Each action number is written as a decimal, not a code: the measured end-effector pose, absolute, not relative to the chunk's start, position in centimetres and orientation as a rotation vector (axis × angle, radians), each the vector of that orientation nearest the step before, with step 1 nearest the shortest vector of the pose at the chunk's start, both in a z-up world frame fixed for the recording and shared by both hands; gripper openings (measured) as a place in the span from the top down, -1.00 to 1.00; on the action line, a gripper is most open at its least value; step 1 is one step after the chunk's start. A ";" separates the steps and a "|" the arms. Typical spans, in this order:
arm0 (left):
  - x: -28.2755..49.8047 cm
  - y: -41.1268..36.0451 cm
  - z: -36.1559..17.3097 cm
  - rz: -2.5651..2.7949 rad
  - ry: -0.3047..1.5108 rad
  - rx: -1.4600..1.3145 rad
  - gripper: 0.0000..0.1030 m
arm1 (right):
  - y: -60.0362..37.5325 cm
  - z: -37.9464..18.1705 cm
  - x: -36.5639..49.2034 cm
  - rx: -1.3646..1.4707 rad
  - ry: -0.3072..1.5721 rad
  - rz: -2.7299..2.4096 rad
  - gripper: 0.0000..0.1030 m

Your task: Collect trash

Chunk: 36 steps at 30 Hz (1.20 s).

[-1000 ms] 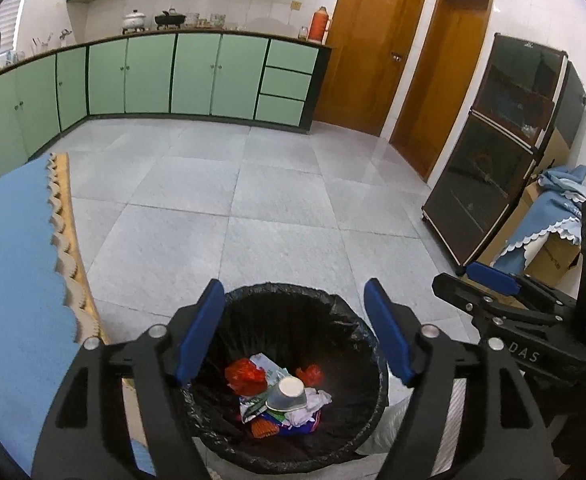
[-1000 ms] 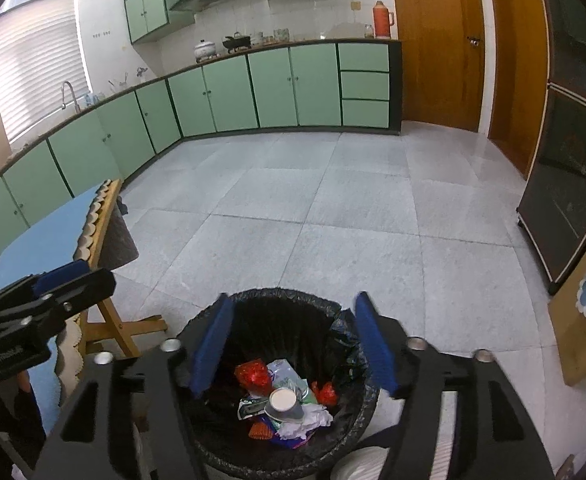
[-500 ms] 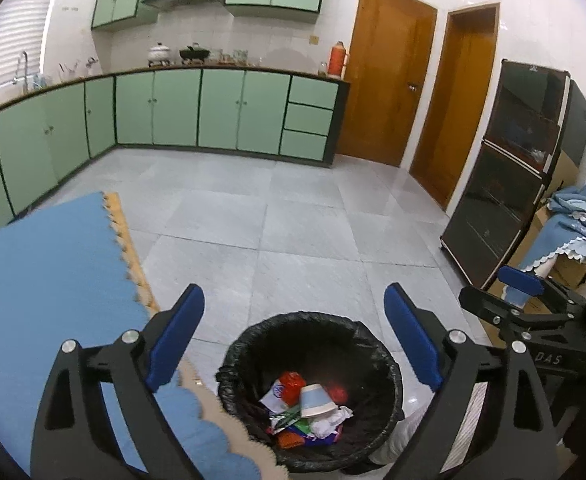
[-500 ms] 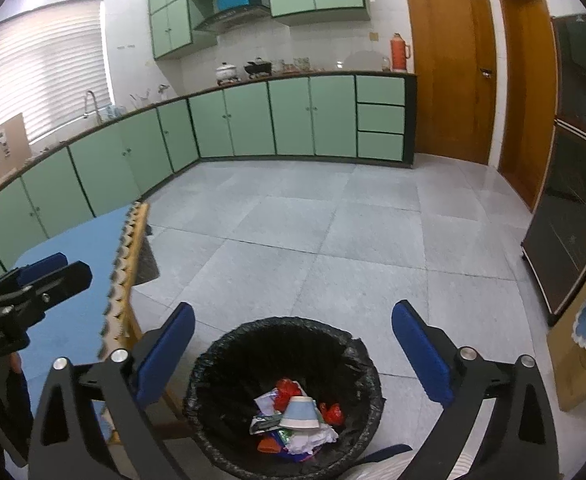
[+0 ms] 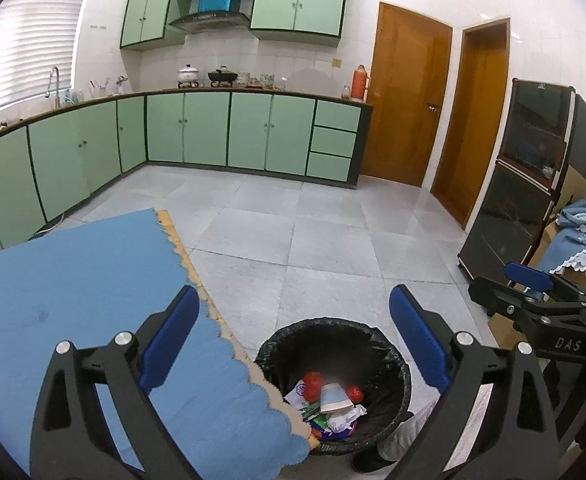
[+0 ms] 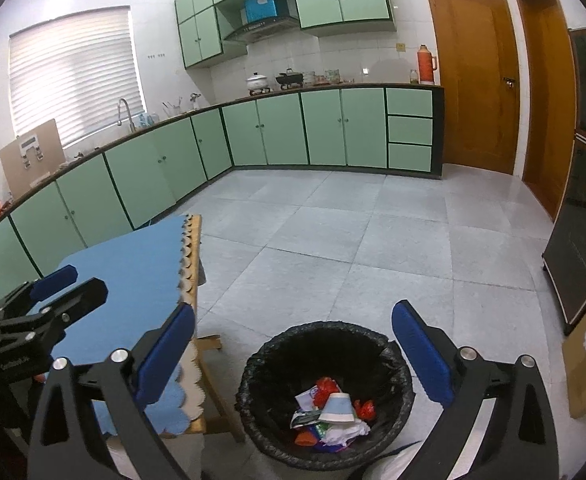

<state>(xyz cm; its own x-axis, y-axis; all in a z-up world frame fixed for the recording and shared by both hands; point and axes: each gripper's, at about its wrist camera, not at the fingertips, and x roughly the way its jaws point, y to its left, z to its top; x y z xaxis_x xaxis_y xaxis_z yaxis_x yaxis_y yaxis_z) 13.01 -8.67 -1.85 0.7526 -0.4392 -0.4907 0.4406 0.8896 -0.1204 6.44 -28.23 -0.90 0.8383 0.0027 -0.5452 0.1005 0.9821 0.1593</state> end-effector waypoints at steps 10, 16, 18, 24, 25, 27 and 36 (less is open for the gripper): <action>10.0 -6.3 -0.3 -0.437 0.489 -0.017 -0.81 | -26.1 0.8 4.4 0.156 0.573 -0.074 -0.88; 8.6 -5.1 0.1 -0.423 0.469 -0.026 -0.81 | -25.4 1.4 3.1 0.139 0.559 -0.075 -0.88; 8.3 -5.1 0.1 -0.424 0.469 -0.023 -0.81 | -25.0 1.5 2.8 0.130 0.558 -0.078 -0.88; 7.7 -4.7 0.1 -0.420 0.471 -0.019 -0.81 | -24.5 1.3 2.1 0.121 0.559 -0.076 -0.88; 7.6 -4.7 0.1 -0.421 0.471 -0.019 -0.81 | -24.5 1.3 2.1 0.120 0.559 -0.075 -0.88; 7.3 -4.4 0.1 -0.418 0.470 -0.019 -0.81 | -24.4 1.4 2.1 0.116 0.558 -0.073 -0.88; 6.3 -3.1 -0.1 -0.402 0.467 -0.014 -0.81 | -23.7 1.4 2.0 0.092 0.555 -0.060 -0.88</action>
